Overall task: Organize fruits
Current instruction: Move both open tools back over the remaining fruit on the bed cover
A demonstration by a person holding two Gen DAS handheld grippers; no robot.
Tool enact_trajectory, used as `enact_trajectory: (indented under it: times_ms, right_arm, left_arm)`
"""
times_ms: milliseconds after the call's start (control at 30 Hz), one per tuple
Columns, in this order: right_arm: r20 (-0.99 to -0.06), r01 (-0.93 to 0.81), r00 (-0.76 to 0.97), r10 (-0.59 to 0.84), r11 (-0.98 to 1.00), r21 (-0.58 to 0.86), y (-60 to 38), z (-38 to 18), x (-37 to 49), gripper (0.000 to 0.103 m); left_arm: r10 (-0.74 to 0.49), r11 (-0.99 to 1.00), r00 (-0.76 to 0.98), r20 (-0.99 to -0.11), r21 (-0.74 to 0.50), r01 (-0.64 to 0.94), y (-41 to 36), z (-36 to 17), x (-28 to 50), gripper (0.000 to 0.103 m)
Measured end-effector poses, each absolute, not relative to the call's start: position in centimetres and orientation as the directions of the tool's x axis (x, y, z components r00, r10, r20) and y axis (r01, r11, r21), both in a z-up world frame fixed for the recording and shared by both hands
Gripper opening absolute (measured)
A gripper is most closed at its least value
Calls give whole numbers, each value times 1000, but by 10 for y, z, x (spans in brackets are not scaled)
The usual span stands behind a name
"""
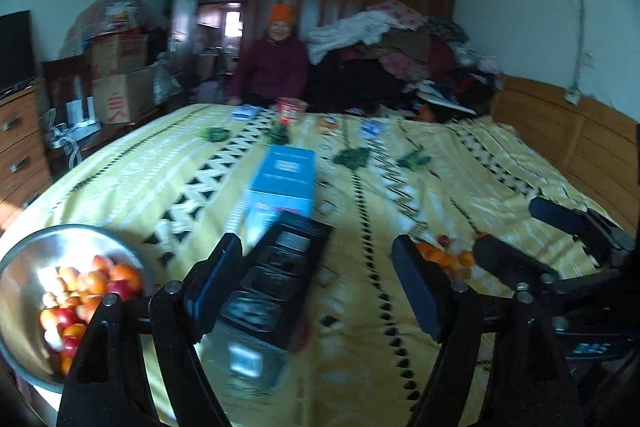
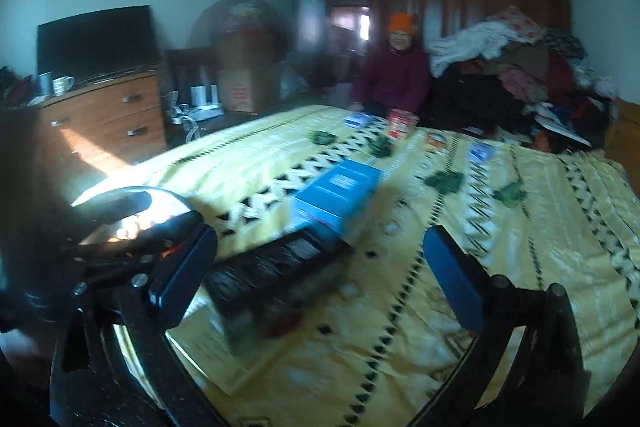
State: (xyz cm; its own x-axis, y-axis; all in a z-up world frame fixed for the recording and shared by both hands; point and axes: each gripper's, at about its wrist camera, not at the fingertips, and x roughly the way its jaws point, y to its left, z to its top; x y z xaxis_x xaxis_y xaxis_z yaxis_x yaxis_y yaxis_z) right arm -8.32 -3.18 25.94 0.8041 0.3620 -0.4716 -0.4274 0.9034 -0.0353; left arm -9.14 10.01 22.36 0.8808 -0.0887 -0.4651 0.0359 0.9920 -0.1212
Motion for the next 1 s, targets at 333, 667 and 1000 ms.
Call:
enact_trajectory:
  times_ms: [333,667,1000]
  right_arm:
    - [-822,-134,568,43,990,-41,-183,86,-14,102]
    - [-829,-94,553,85,995,39,-202,41,-3,103]
    - [-823,-92,561,92,995,49,-206,34,0,103]
  left_arm:
    - [-153,988,645,-749,-122,92,-3,64,15,81]
    - [-56,998,592,-804,-25,61,-20,5,38,94]
    - [-26,999,597,-802,7,53,-23,1,40,97]
